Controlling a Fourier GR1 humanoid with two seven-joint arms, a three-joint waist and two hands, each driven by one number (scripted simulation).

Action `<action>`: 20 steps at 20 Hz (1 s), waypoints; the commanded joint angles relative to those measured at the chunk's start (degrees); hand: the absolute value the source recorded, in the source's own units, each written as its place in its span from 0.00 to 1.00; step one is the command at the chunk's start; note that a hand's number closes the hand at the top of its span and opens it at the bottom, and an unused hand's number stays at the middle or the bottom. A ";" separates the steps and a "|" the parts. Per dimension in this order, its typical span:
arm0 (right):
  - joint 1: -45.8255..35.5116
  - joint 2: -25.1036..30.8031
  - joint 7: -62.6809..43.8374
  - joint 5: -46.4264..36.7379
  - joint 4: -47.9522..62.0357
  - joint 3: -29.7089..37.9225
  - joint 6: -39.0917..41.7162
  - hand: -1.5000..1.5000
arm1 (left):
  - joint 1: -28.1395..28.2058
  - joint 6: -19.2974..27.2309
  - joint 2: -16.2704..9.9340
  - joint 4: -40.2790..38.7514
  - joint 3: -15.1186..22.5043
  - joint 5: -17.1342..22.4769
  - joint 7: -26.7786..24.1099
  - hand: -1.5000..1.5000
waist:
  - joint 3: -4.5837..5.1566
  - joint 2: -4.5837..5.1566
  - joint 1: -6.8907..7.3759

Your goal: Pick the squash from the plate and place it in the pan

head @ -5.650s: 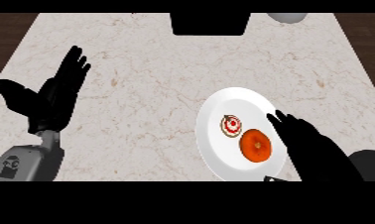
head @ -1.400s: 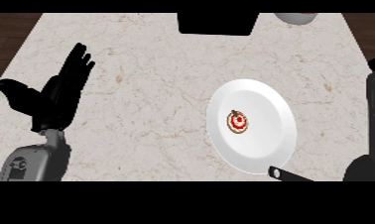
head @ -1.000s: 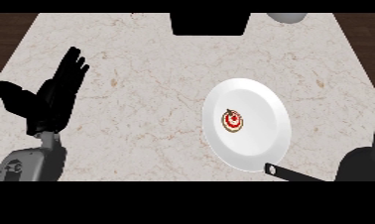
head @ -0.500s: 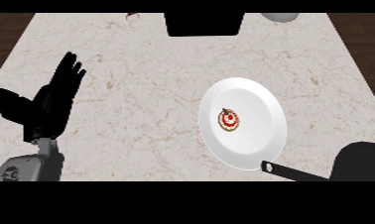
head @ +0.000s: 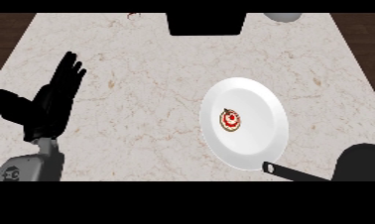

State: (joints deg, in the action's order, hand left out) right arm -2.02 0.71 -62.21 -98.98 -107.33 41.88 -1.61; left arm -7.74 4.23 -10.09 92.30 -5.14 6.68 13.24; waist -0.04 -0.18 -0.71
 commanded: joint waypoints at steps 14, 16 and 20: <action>10.20 -0.71 -2.45 28.75 18.83 4.44 -28.92 0.00 | -3.08 0.61 0.34 -3.39 -0.76 -1.03 -0.38 0.50 | -0.03 0.15 -0.25; 8.88 -0.71 0.46 27.02 22.56 6.62 -34.73 0.00 | -1.32 1.11 1.54 2.89 1.66 -0.95 3.65 0.50 | -0.06 0.12 0.52; 13.77 -0.71 0.46 30.02 10.96 2.56 -41.58 0.00 | -0.33 -0.06 -0.45 2.51 -0.56 -0.08 2.69 0.50 | 0.03 -0.16 -0.09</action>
State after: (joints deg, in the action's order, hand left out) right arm 10.00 -0.01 -57.36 -71.02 -91.64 46.45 -33.64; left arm -8.41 4.04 -10.32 93.76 -5.62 6.70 15.33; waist -0.10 -0.19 -0.63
